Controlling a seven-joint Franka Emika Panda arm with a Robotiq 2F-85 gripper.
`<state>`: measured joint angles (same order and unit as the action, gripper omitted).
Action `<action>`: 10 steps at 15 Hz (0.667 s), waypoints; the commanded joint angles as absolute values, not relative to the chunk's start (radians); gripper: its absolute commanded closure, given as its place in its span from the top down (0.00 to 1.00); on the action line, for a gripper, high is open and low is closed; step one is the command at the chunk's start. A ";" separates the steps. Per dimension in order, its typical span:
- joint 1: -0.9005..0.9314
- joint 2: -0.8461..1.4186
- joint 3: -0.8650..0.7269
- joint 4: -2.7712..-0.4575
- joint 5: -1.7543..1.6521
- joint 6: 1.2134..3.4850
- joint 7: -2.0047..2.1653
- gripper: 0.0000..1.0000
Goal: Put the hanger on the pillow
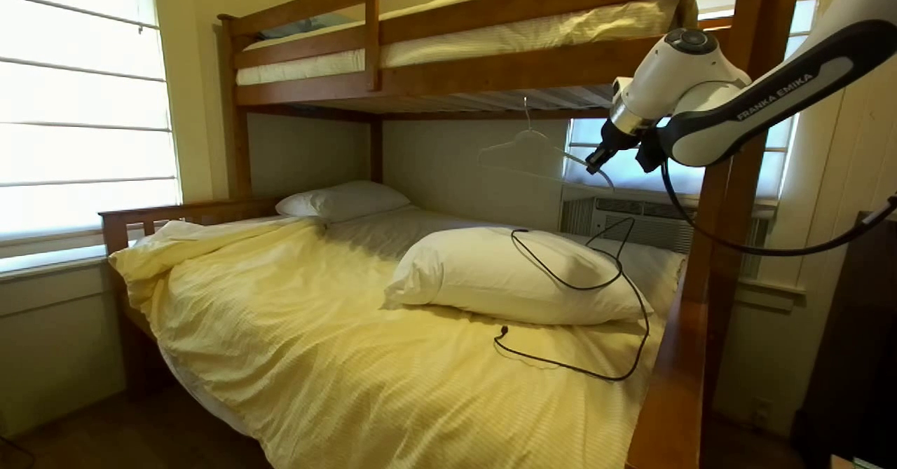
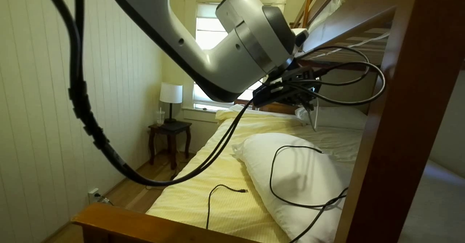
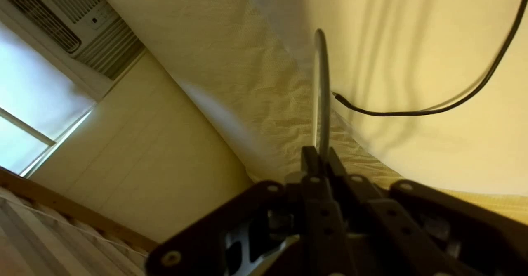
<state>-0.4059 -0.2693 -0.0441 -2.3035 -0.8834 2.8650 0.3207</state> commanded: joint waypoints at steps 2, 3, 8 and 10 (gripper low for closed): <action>-0.398 -0.271 -0.042 -2.333 -0.895 2.894 0.312 0.01; -0.404 -0.264 -0.034 -2.340 -0.930 2.915 0.321 0.01; -0.470 -0.232 0.057 -2.327 -1.239 2.936 0.485 0.01; -0.483 -0.216 0.083 -2.316 -1.381 2.915 0.591 0.01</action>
